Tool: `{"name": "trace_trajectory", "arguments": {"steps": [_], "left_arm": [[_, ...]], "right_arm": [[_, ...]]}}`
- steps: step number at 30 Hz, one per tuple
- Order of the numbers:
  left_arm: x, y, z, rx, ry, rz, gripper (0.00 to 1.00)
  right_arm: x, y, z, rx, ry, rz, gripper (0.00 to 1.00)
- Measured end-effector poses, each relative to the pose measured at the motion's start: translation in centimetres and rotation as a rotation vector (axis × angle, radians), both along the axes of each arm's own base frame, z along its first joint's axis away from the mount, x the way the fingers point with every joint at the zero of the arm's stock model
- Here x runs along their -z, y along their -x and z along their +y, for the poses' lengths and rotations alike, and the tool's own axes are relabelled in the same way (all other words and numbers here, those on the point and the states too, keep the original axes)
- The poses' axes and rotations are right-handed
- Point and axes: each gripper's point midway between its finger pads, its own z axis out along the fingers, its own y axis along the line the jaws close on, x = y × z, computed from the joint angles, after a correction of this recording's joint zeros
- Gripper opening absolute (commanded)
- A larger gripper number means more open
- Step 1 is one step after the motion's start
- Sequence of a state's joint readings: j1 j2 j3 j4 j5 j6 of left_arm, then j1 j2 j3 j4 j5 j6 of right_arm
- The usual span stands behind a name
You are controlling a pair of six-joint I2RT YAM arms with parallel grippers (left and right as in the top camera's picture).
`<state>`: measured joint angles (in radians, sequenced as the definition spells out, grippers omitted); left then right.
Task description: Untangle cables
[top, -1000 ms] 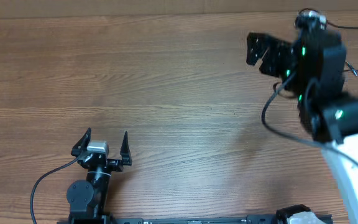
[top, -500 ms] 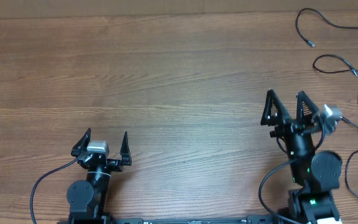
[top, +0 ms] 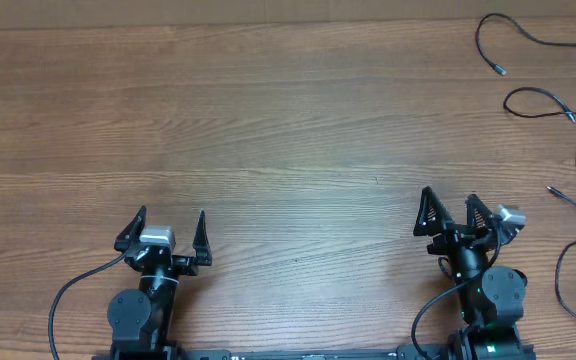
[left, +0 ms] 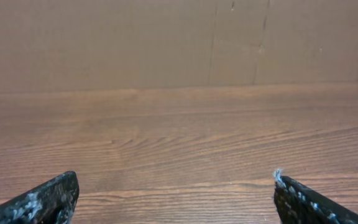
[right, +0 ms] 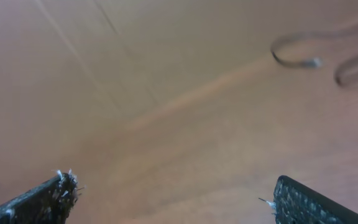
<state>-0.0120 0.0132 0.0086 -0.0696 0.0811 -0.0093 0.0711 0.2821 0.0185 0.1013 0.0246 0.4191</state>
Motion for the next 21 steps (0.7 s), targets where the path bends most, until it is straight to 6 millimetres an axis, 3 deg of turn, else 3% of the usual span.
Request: {"name": "trace_trajectory", "arguments": {"steps": [5,8,12,21], "left_arm": [[0.0,0.0,0.0,0.000,0.000,0.001,1.00],[0.0,0.0,0.0,0.000,0.000,0.000,1.00],[0.0,0.0,0.0,0.000,0.000,0.000,1.00],[0.0,0.0,0.0,0.000,0.000,0.001,1.00]], "right_arm": [[3.5,0.9,-0.8,0.014,0.017,0.143,1.00],[2.0,1.0,-0.8,-0.008,0.101,0.072,1.00],[-1.4,1.6,-0.3,-0.047,0.337,-0.093,1.00],[-1.8,1.7,-0.2,-0.059,0.499,-0.123,1.00]]}}
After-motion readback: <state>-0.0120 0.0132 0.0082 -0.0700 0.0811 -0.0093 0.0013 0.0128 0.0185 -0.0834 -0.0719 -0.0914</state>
